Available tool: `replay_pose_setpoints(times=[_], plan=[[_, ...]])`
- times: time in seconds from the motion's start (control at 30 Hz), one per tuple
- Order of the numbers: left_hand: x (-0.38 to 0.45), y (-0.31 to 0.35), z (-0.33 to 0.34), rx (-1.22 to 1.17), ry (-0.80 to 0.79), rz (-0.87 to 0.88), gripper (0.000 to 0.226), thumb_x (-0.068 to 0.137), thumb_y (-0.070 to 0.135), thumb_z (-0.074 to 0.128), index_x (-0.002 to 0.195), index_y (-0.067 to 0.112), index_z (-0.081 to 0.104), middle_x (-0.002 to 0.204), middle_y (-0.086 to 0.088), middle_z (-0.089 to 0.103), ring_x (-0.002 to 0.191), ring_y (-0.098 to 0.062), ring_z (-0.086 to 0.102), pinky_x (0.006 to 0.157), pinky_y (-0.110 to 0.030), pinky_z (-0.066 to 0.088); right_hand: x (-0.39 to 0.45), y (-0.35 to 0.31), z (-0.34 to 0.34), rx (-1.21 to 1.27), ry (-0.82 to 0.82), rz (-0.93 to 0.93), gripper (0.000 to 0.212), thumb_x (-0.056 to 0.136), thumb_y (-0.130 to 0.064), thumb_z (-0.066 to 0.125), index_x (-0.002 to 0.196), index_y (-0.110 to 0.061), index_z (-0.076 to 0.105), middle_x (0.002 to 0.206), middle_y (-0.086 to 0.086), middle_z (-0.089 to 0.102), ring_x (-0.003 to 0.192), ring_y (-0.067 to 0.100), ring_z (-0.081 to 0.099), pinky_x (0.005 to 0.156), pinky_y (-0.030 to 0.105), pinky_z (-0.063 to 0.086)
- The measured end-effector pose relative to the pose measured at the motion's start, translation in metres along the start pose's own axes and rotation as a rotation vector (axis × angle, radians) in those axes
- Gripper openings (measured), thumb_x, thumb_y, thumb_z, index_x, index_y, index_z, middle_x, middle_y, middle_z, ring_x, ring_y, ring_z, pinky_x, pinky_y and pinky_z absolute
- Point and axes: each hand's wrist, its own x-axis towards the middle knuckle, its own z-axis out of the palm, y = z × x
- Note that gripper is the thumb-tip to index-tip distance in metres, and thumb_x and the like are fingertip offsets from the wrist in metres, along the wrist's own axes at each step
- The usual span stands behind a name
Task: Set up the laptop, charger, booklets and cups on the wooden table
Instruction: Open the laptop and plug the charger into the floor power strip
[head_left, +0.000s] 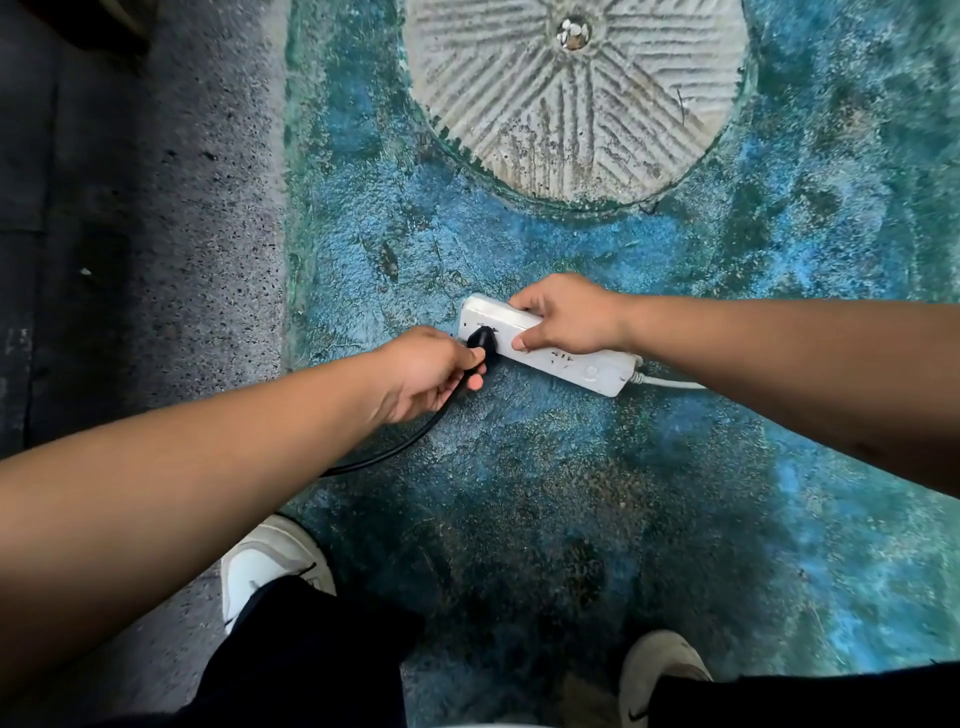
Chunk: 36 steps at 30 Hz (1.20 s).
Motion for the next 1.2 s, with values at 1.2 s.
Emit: replay_pose_setpoints(times=[1.2], plan=[[0.001, -0.015, -0.001, 0.218, 0.003, -0.118, 0.029, 0.097, 0.034, 0.058, 0.089, 0.007, 0.063, 0.06, -0.004, 0.07, 0.041, -0.008, 0.048, 0.04, -0.019, 0.04, 0.011, -0.017, 0.021, -0.284, -0.157, -0.038, 0.01, 0.089, -0.021, 0.069, 0.097, -0.017, 0.065, 0.093, 0.007, 0.07, 0.086, 0.026, 0.064, 0.077, 0.035, 0.052]])
